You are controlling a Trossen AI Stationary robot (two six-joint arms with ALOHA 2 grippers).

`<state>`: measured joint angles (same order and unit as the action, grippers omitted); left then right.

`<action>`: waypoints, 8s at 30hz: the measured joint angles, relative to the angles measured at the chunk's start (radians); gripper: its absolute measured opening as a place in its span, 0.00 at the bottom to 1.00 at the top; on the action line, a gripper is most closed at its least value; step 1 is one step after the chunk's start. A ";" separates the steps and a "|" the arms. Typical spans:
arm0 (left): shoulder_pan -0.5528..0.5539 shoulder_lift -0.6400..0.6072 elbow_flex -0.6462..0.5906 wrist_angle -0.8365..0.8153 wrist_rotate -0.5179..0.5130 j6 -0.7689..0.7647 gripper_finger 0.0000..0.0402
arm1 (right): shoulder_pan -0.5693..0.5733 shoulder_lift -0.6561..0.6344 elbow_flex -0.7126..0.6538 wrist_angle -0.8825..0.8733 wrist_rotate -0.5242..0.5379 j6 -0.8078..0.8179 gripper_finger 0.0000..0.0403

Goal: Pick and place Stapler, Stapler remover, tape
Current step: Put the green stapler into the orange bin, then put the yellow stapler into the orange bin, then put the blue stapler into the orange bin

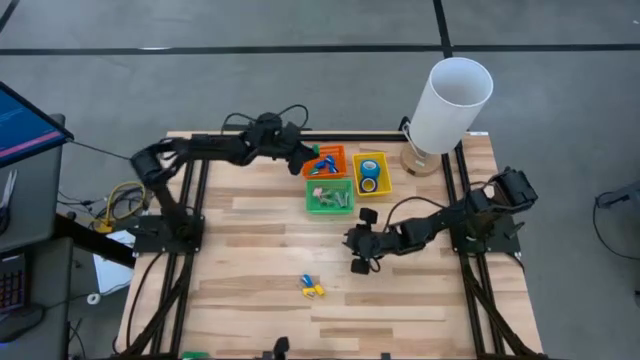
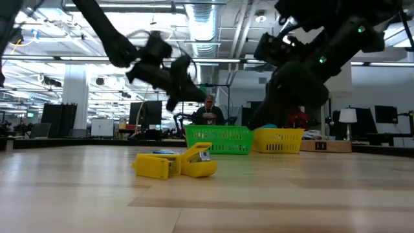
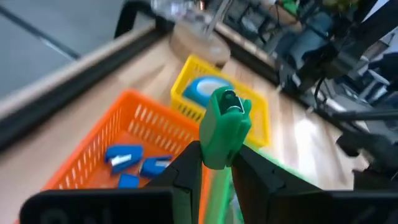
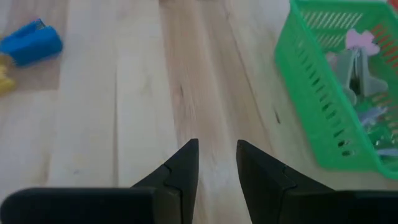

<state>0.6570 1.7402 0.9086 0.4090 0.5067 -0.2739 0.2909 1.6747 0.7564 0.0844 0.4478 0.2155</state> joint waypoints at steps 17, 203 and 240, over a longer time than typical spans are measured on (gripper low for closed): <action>-0.003 0.096 0.032 -0.010 -0.009 0.011 0.41 | 0.026 0.000 -0.002 0.005 -0.001 0.010 0.25; -1.086 0.059 -0.412 0.401 -0.719 0.250 0.52 | 0.077 0.195 0.400 -0.226 -0.192 0.115 0.71; -0.982 0.131 -0.325 0.253 -0.479 0.269 0.25 | 0.132 0.195 0.400 -0.300 -0.072 0.089 0.71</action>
<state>-0.3252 1.8715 0.5838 0.6624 0.0277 -0.0048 0.4227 1.8698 1.1564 -0.2157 0.3759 0.3046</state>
